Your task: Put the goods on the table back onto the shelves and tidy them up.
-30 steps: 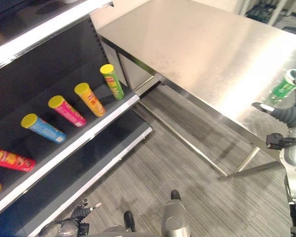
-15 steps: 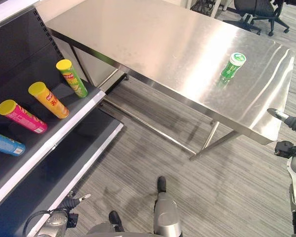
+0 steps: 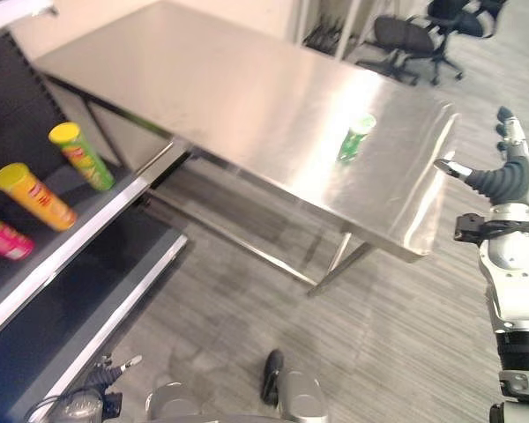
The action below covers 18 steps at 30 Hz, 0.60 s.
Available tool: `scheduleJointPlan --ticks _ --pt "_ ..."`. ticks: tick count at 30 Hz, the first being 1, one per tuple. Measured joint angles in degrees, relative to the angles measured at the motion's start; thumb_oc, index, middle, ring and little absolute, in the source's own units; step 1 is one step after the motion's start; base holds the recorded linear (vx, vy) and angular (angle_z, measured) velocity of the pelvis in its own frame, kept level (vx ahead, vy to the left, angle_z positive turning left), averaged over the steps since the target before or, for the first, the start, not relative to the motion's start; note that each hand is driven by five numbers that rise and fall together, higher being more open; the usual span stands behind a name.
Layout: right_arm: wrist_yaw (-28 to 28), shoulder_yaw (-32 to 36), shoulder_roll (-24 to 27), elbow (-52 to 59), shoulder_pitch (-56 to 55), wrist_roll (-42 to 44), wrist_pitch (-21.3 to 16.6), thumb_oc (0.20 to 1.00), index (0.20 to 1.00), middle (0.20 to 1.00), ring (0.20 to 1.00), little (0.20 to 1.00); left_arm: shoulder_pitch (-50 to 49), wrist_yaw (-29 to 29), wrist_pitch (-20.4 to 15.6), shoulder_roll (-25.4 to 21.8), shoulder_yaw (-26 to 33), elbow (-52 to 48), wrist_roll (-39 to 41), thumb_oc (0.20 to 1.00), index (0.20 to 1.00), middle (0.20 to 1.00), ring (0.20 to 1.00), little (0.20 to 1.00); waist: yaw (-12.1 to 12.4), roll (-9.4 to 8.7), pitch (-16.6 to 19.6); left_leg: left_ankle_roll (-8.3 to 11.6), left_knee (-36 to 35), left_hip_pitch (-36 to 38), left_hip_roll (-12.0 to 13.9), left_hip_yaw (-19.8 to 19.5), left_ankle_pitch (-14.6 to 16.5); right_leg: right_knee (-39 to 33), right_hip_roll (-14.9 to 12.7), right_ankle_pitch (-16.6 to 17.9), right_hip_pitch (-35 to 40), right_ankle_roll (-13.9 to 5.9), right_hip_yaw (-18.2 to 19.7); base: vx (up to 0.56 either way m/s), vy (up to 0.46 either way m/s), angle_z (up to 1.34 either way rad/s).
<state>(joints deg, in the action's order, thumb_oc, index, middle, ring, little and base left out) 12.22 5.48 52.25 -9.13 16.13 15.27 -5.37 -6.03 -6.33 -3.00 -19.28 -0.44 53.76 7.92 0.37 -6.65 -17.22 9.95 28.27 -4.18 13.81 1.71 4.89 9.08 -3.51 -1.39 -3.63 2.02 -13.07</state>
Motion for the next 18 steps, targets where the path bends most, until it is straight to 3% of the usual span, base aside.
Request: scheduleJointPlan --ticks 1,2,4,6,7,8,10,12,17,18 --pt "-0.45 -0.2 0.24 -0.11 0.0 0.65 0.05 1.0 1.0 1.0 1.0 1.0 0.45 0.48 -0.02 0.84 -0.49 0.25 0.0 1.0 1.0 1.0 1.0 1.0 -0.04 0.07 0.0 -0.4 -6.15 -1.93 -1.99 -1.38 0.14 -2.26 0.12 0.3 0.85 0.11 0.13 0.13 0.019 -0.27" --pt "-0.71 -0.33 0.1 -0.43 0.02 0.68 0.12 1.0 1.0 1.0 1.0 1.0 0.55 0.96 0.09 1.15 -2.19 0.26 -0.01 1.0 1.0 1.0 1.0 1.0 0.0 0.18 -0.02 -1.2 -14.48 -2.01 -3.43 -1.14 -1.77 -3.03 0.08 1.25 1.19 0.01 -0.18 0.1 0.011 -0.26" --pt "-0.63 -0.65 0.14 -1.76 0.59 0.69 -0.26 1.0 1.0 1.0 1.0 1.0 0.95 1.15 0.18 1.62 -4.46 0.86 -0.04 1.0 1.0 1.0 1.0 1.0 -0.09 1.98 -0.18 -0.45 -18.93 -4.74 -5.97 -2.92 -3.6 -2.99 0.02 1.31 0.69 -0.11 -0.1 0.2 0.042 -0.24" --pt "-0.36 -1.38 0.34 -3.93 2.33 0.69 -0.35 1.0 1.0 1.0 1.0 1.0 1.89 1.45 0.13 2.45 -5.47 1.44 -0.08 1.0 1.0 1.0 1.0 1.0 -0.05 3.86 0.19 -0.48 -20.3 -6.97 -8.7 -4.18 -3.23 -3.31 -0.04 1.18 -0.86 -0.31 1.96 0.2 0.078 -0.52" --pt "-0.34 -1.9 0.82 -3.9 3.29 0.69 -0.06 1.0 1.0 1.0 1.0 1.0 1.91 1.76 0.23 3.25 -6.06 1.32 -0.11 1.0 1.0 1.0 1.0 1.0 1.15 6.63 -0.07 -3.05 -20.05 -7.77 -8.9 -4.24 -3.11 -3.88 1.32 1.42 -0.59 -2.75 3.35 0.25 0.147 -0.86" --pt "-0.38 -2.74 0.53 -3.95 3.35 0.65 -0.05 1.0 1.0 1.0 1.0 1.0 1.66 1.7 0.29 3.29 -6.05 0.81 -0.11 1.0 1.0 1.0 1.0 1.0 1.37 7.54 -0.62 -3.66 -19.54 -7.64 -8.74 -2.93 -3.72 -0.36 1.22 -0.36 -0.99 -4.77 4.92 0.24 0.158 -0.61" --pt "-0.32 -2.91 -0.61 -4.0 3.43 0.64 0.01 1.0 1.0 1.0 1.0 1.0 2.47 1.55 0.11 2.06 -6.31 1.33 -0.14 1.0 1.0 1.0 1.0 1.0 -0.3 6.71 -0.73 -3.64 -19.84 -6.23 -11.06 -2.68 -3.9 0.56 -1.0 -3.17 1.88 -5.51 5.86 0.19 0.115 0.02" --pt "-0.25 -2.78 -0.78 -3.85 3.56 0.64 -0.11 1.0 1.0 1.0 1.0 1.0 2.14 1.49 -0.46 1.92 -6.08 0.31 -0.11 1.0 1.0 1.0 1.0 1.0 0.07 7.16 -0.46 -4.15 -21.3 -5.27 -11.43 -1.13 -5.23 -1.08 -1.66 -2.64 2.76 -6.58 6.52 0.16 0.064 -0.14" --pt "0.03 -2.88 -1.17 -3.59 4.1 0.48 -0.09 1.0 1.0 1.0 1.0 1.0 4.65 0.19 -0.68 1.04 -5.77 0.17 -0.1 1.0 1.0 1.0 1.0 1.0 0.22 5.69 -0.17 -4.97 -23.41 -3.6 -12.84 0.88 -6.01 -2.92 -3.39 -2.46 3.83 -7.37 7.55 0.16 0.041 -0.06" --pt "0.09 -2.84 -1.3 -3.92 7.32 0.45 -0.1 1.0 1.0 1.0 1.0 1.0 5.59 -0.45 -0.91 1.05 -5.89 -0.02 -0.09 1.0 1.0 1.0 1.0 1.0 -0.04 4.01 0.38 -9.64 -27.36 0.33 -12.99 0.58 -9.47 -5.41 -2.98 -3.02 7.28 -8.38 7.49 0.09 0.019 -0.02"
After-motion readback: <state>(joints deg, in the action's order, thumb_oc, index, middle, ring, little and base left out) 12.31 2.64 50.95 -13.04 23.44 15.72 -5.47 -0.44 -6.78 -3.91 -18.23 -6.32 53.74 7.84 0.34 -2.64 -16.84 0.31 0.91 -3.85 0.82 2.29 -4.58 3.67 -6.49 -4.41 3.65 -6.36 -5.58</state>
